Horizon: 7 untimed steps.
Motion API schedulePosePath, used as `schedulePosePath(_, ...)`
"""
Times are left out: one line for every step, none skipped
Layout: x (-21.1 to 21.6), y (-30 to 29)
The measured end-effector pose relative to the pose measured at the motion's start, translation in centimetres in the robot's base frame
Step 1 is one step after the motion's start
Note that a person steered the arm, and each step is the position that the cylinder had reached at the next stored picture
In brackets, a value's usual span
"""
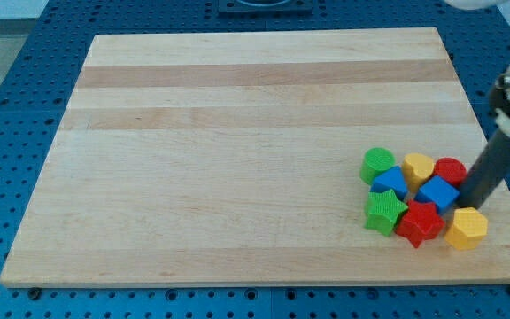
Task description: Separate the group of blocks
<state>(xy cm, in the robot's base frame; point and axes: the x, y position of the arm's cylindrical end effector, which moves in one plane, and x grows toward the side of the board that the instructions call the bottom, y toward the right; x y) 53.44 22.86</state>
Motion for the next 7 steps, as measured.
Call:
schedulePosePath(0.0, -2.8)
schedulePosePath(-0.7, -4.1)
schedulePosePath(-1.2, -3.4)
schedulePosePath(-1.2, -3.4)
schedulePosePath(-0.4, -3.4)
schedulePosePath(0.0, -3.4)
schedulePosePath(0.0, -4.4)
